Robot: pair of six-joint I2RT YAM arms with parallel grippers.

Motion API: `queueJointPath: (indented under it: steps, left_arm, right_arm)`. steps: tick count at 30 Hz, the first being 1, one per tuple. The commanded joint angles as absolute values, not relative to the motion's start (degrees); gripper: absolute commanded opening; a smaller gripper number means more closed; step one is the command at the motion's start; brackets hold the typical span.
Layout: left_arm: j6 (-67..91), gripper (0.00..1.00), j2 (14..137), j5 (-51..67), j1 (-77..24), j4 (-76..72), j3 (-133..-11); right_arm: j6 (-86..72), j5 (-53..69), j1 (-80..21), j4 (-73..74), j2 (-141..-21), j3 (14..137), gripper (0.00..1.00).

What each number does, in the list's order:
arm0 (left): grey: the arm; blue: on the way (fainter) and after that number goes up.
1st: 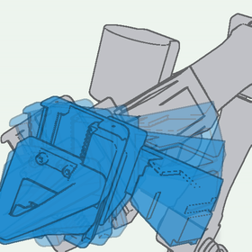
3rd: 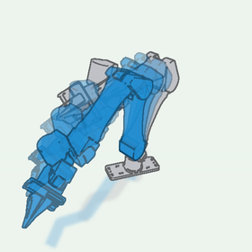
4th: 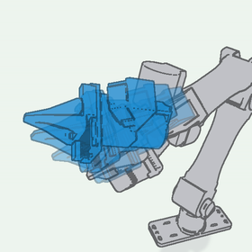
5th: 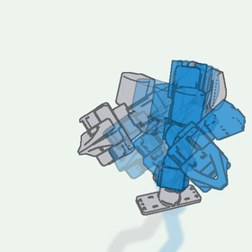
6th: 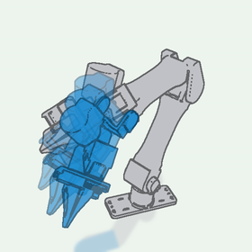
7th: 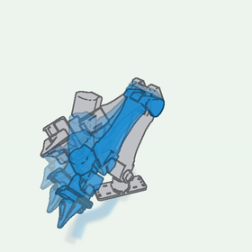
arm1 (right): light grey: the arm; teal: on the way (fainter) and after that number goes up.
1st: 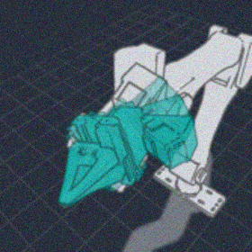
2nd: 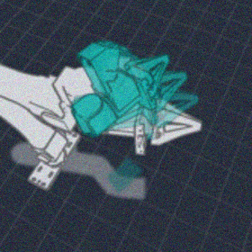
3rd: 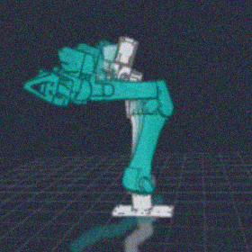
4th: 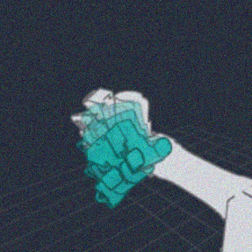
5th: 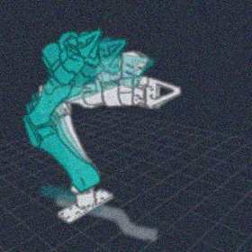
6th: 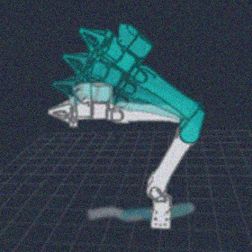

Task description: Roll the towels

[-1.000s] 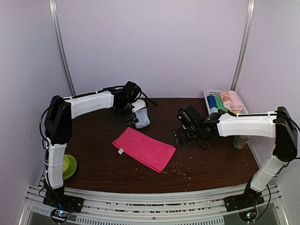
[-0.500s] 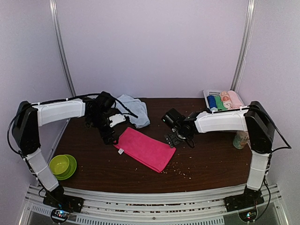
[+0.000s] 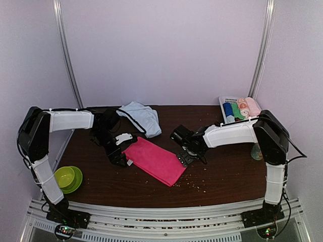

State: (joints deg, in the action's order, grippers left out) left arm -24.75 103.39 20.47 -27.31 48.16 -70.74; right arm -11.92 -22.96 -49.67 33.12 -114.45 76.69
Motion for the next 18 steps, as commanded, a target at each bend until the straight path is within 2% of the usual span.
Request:
queueJointPath:
  steps: [1, 18]
  left_arm:
    - [-26.00, 0.98, 105.48, 24.11, -27.36, 49.63, -72.91]
    - [-21.48, 0.98, 115.48, 21.09, -29.43, 46.90, -84.33]
  right_arm:
    - [-11.21, -20.78, -51.73, 36.35, -116.49, 76.60, 1.00]
    - [-16.86, -16.92, -60.78, 31.74, -110.31, 69.01, 1.00]
